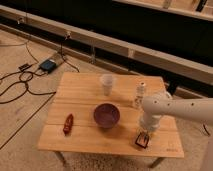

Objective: Place the eraser in the ceramic cup

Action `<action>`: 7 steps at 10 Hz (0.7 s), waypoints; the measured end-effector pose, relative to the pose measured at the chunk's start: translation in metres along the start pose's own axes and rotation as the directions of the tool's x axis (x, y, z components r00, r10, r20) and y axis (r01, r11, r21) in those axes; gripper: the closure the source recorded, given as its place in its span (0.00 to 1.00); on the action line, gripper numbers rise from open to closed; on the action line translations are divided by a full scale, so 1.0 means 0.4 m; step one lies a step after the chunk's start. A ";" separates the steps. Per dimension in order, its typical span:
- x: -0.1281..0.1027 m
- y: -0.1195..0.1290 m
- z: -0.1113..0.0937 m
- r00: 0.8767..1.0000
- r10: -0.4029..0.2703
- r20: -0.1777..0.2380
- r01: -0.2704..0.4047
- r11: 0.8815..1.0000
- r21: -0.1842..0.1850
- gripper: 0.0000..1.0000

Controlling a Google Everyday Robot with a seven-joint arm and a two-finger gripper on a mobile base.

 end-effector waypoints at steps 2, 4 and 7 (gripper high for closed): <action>-0.003 -0.008 -0.027 1.000 -0.006 0.005 0.006 1.000 0.018 1.00; -0.018 -0.002 -0.079 0.999 -0.025 0.025 0.024 0.999 0.040 1.00; -0.052 0.060 -0.175 0.993 -0.097 0.071 0.093 0.993 0.066 1.00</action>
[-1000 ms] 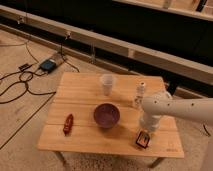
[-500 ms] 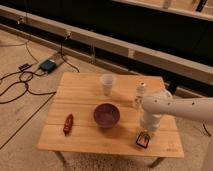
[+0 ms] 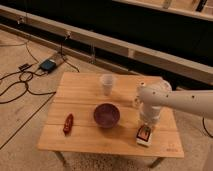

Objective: Place the eraser in the ceramic cup

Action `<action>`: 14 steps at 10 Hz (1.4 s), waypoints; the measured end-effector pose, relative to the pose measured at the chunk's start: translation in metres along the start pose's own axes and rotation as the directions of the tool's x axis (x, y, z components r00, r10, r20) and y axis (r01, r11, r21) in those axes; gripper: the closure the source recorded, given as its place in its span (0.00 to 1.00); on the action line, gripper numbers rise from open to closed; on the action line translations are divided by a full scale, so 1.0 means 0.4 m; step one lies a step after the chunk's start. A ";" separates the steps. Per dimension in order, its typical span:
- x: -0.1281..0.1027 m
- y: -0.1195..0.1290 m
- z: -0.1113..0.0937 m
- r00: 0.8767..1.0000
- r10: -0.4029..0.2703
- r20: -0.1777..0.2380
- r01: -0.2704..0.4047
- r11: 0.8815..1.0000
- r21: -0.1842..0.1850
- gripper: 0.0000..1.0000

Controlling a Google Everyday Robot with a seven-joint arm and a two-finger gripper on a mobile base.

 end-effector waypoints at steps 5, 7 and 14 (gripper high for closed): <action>-0.074 0.175 -0.128 0.982 -0.173 0.077 0.175 0.985 -0.011 1.00; -0.093 0.236 -0.158 0.968 -0.232 0.094 0.235 0.972 -0.019 1.00; -0.207 0.416 -0.232 0.950 -0.301 0.082 0.308 0.946 -0.100 1.00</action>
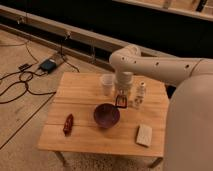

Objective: Place the eraser in the ceramic cup

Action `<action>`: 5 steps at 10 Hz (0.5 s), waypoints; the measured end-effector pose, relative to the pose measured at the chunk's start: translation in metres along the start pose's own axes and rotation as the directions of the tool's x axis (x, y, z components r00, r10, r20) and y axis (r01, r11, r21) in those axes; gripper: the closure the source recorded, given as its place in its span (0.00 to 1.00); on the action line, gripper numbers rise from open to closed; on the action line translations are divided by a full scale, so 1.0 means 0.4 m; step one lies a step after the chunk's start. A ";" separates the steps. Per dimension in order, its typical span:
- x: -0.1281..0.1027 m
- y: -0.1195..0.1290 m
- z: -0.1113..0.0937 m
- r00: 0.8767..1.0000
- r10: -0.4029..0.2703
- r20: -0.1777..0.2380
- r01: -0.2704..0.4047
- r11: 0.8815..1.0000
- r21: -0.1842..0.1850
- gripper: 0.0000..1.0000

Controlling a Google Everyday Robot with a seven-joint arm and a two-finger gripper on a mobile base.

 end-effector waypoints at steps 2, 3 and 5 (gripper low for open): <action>-0.049 0.028 -0.015 1.000 0.009 -0.018 -0.010 0.999 -0.036 1.00; -0.075 0.044 -0.025 0.999 0.021 -0.033 -0.024 0.998 -0.064 1.00; -0.115 0.069 -0.040 0.997 0.043 -0.060 -0.050 0.992 -0.117 1.00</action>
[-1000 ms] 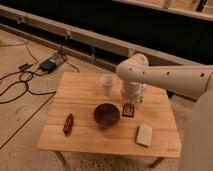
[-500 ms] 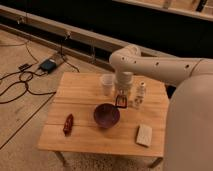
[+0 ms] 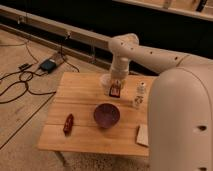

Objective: Place the eraser in the ceramic cup

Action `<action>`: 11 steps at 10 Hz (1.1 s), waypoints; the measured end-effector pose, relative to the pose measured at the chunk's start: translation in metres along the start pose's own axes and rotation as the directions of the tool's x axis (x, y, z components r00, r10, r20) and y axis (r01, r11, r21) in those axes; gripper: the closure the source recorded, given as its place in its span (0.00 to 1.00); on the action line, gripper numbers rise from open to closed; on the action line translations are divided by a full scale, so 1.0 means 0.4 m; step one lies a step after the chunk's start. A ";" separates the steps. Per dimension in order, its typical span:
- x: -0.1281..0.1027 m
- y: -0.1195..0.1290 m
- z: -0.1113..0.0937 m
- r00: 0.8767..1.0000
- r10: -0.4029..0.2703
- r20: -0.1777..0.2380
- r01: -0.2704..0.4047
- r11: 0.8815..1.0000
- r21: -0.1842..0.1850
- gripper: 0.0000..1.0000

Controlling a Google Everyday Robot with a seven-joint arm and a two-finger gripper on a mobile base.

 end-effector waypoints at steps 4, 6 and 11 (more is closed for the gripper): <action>-0.056 0.051 -0.003 0.998 0.022 -0.063 -0.030 0.990 -0.135 1.00; -0.073 0.071 0.008 0.995 0.009 -0.098 -0.027 0.982 -0.189 1.00; -0.109 0.089 0.033 0.988 -0.006 -0.154 -0.033 0.967 -0.252 1.00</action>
